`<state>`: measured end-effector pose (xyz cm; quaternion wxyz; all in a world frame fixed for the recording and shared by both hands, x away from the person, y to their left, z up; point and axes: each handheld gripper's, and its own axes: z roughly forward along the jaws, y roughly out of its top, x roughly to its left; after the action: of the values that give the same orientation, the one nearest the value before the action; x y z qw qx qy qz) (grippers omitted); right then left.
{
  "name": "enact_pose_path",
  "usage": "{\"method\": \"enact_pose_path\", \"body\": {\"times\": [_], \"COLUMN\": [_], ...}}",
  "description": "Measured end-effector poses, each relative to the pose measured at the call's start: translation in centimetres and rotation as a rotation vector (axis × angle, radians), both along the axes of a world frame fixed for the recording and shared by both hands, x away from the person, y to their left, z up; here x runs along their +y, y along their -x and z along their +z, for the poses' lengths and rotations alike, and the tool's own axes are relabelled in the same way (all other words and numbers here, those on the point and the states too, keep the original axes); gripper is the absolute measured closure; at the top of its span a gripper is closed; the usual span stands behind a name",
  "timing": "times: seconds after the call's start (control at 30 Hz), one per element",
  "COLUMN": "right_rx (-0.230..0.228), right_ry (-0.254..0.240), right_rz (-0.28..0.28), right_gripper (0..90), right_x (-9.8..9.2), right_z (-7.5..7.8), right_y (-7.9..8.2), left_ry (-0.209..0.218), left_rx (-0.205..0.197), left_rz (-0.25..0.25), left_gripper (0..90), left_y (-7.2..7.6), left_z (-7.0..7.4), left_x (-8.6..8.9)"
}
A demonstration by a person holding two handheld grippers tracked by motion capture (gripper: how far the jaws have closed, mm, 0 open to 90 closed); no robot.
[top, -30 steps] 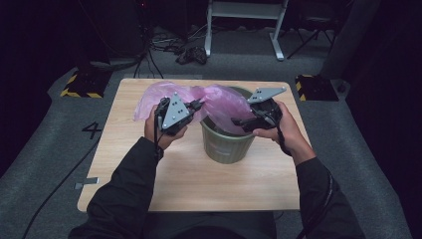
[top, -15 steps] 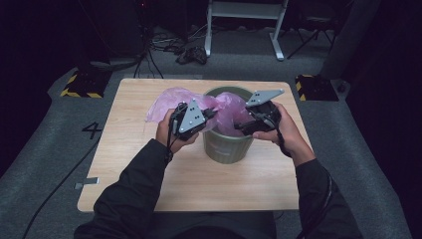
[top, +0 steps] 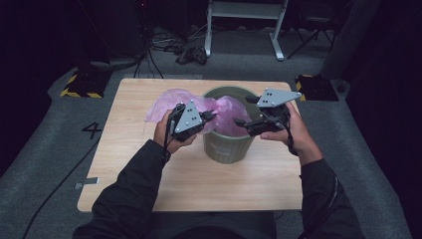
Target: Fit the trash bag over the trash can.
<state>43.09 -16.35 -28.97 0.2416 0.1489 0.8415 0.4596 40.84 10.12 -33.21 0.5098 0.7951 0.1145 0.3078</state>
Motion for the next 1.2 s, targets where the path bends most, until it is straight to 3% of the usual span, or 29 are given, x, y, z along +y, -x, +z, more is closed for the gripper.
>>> {"method": "enact_pose_path", "body": {"times": [0.1,0.27,0.33,0.47,0.57,0.63,0.73,0.83,0.97,1.13,1.2], "right_rx": [0.029,0.051,0.058,0.059,0.067,0.076,0.081,0.090,0.094,0.108,0.119], "right_ry": [0.023,0.083,0.082,0.085,0.076,0.066,0.052,0.038,0.043,0.045,0.045], "right_rz": [0.017,0.074,0.082,0.078,0.057,0.036,-0.003,-0.036,-0.035,-0.073,-0.089], "right_gripper": [26.6,60.7,73.8,88.2,89.2,89.3,89.5,89.6,89.5,89.1,89.0], "right_x": [0.7,1.7,1.8,1.6,1.1,0.5,-0.5,-1.5,-2.4,-3.7,-4.1], "right_z": [-0.3,-1.0,-1.3,-1.8,-1.9,-2.0,-2.2,-2.2,-2.3,-2.6,-2.8], "right_y": [-0.7,-1.0,-1.1,-1.0,-1.1,-1.2,-1.4,-1.6,-1.8,-2.2,-2.4], "left_ry": [0.004,0.013,0.019,0.048,0.080,0.081,0.095,0.122,0.135,0.191,0.213], "left_rx": [0.000,0.002,0.008,0.016,0.049,0.065,0.089,0.106,0.109,0.156,0.199], "left_rz": [-0.011,-0.025,-0.027,-0.025,0.003,0.038,0.059,0.083,0.115,0.141,0.142], "left_gripper": [88.2,87.2,86.2,76.7,54.8,35.5,26.9,23.1,19.2,15.8,15.8], "left_y": [0.1,0.2,0.2,0.3,0.5,0.9,1.7,2.5,3.4,3.8,3.5], "left_z": [0.1,0.2,0.2,0.2,0.4,0.4,0.4,0.2,-0.5,-1.4,-2.0], "left_x": [0.1,0.3,0.4,0.6,1.1,1.5,2.9,4.6,6.8,9.1,9.8]}}
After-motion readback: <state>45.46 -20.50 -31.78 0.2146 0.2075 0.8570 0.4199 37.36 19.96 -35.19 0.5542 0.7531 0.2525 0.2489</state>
